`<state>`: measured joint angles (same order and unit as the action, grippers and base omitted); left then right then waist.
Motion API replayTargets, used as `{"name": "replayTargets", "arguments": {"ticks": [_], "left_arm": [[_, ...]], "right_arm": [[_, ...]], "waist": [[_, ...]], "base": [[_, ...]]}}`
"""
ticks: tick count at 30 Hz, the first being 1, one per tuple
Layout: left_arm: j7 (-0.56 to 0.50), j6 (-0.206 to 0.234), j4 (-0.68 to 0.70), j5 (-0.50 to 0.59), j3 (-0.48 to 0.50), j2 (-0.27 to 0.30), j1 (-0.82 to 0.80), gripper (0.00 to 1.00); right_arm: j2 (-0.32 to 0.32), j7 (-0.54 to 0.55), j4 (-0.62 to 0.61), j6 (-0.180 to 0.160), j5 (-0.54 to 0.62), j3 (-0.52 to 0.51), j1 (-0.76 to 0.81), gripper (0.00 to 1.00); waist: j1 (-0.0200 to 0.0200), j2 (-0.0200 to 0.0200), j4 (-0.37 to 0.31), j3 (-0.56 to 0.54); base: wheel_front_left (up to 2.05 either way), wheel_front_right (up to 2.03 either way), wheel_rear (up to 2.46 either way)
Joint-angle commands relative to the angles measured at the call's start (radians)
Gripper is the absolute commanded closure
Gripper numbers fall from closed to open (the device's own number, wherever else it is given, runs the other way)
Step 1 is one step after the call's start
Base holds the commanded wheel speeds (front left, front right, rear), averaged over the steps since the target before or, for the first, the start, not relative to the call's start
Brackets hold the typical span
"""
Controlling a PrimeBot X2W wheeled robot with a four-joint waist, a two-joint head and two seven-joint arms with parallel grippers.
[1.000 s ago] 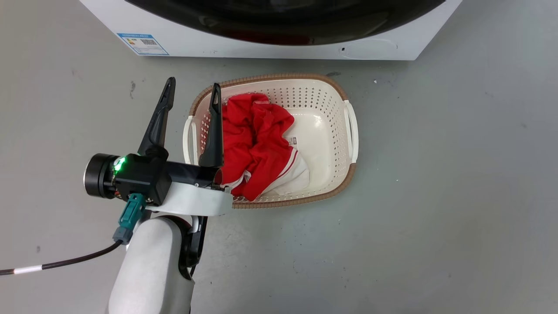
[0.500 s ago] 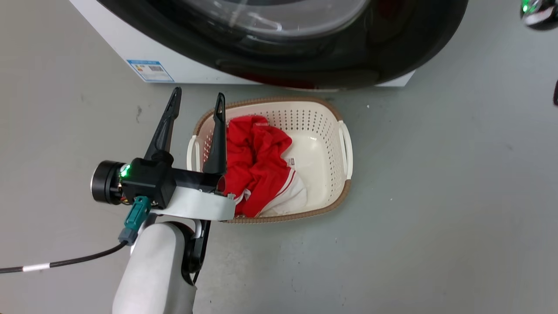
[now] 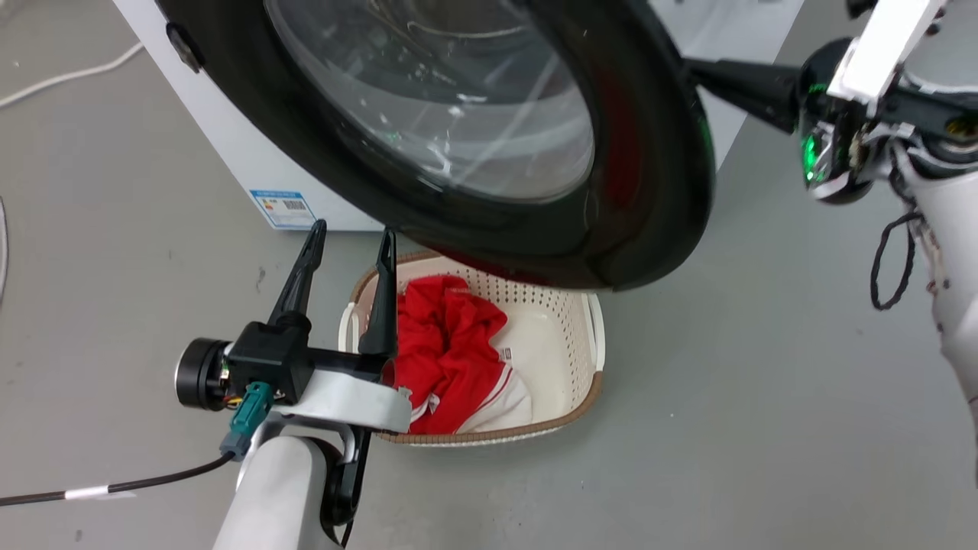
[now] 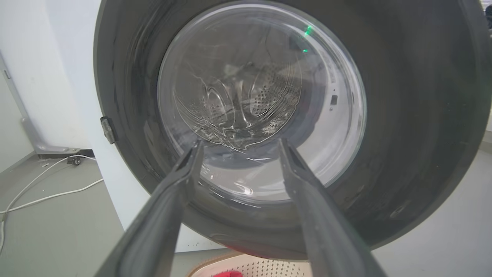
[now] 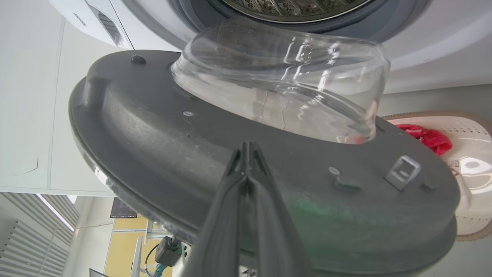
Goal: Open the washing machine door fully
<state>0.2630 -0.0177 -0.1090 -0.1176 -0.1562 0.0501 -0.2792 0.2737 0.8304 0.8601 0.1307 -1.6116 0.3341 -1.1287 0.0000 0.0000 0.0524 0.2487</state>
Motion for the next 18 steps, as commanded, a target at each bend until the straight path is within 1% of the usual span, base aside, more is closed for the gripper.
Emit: {"name": "replayTargets", "arguments": {"ticks": [1, 11, 18], "left_arm": [[0.003, -0.004, -0.007, -0.001, 0.0, 0.0, 0.019, 0.0], [0.003, -0.01, -0.038, -0.003, 0.008, 0.0, 0.089, 0.0], [0.003, -0.014, -0.039, -0.006, 0.009, 0.0, 0.117, 0.0]], "right_arm": [[-0.018, 0.014, -0.012, 0.0, -0.017, 0.003, 0.036, 1.0], [-0.071, 0.047, -0.058, 0.0, -0.036, 0.035, 0.186, 1.0], [-0.109, 0.058, -0.105, 0.0, -0.053, 0.055, 0.262, 1.0]], "waist": [[0.0, 0.0, -0.003, -0.04], [0.0, 0.0, -0.009, -0.157], [0.0, 0.0, -0.006, -0.19]], "base": [[0.0, 0.0, 0.0], [0.0, 0.0, 0.0], [0.0, 0.0, 0.0]]}}
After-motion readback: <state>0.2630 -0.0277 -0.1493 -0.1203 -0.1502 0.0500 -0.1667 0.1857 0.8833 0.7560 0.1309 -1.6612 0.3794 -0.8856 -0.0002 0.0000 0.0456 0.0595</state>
